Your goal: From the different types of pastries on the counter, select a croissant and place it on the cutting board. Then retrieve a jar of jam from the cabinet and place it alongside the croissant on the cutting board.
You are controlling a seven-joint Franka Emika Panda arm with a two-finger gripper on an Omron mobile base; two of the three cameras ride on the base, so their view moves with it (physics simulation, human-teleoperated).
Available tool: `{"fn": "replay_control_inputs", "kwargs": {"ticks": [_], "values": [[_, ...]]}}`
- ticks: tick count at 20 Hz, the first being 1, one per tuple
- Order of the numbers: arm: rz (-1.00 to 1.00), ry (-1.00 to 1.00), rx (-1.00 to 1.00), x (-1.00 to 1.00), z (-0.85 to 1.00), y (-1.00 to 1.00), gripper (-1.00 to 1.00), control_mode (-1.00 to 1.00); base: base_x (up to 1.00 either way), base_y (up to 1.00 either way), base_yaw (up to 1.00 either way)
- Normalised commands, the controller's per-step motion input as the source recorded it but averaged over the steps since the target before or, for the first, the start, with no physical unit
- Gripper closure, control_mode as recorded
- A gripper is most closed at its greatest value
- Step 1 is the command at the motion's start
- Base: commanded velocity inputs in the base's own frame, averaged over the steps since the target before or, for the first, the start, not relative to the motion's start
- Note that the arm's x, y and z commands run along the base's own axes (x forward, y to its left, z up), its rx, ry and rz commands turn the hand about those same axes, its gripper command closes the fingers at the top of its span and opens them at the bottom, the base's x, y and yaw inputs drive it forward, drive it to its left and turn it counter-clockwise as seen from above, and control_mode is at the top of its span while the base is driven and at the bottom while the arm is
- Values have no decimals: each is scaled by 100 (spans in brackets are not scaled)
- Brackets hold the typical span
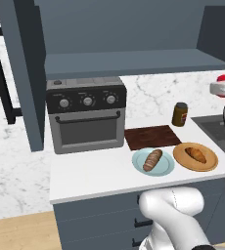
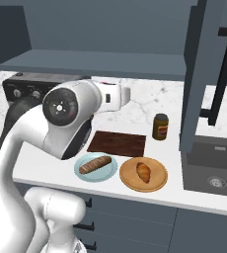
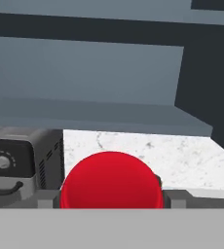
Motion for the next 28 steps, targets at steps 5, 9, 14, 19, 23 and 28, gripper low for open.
{"fn": "replay_control_inputs", "kwargs": {"ticks": [5, 9, 14, 19, 23, 28], "values": [[0, 0, 0, -33, -16, 29, 100, -100, 0, 0, 0], [0, 0, 0, -32, -20, 21, 100, -100, 0, 0, 0], [0, 0, 0, -19, -21, 16, 100, -100, 0, 0, 0], [0, 0, 0, -1, -11, 11, 100, -100, 0, 0, 0], [1, -1, 0, 0, -12, 9, 100, -100, 0, 0, 0], [5, -1, 0, 2, -14, 11, 100, -100, 0, 0, 0]]}}
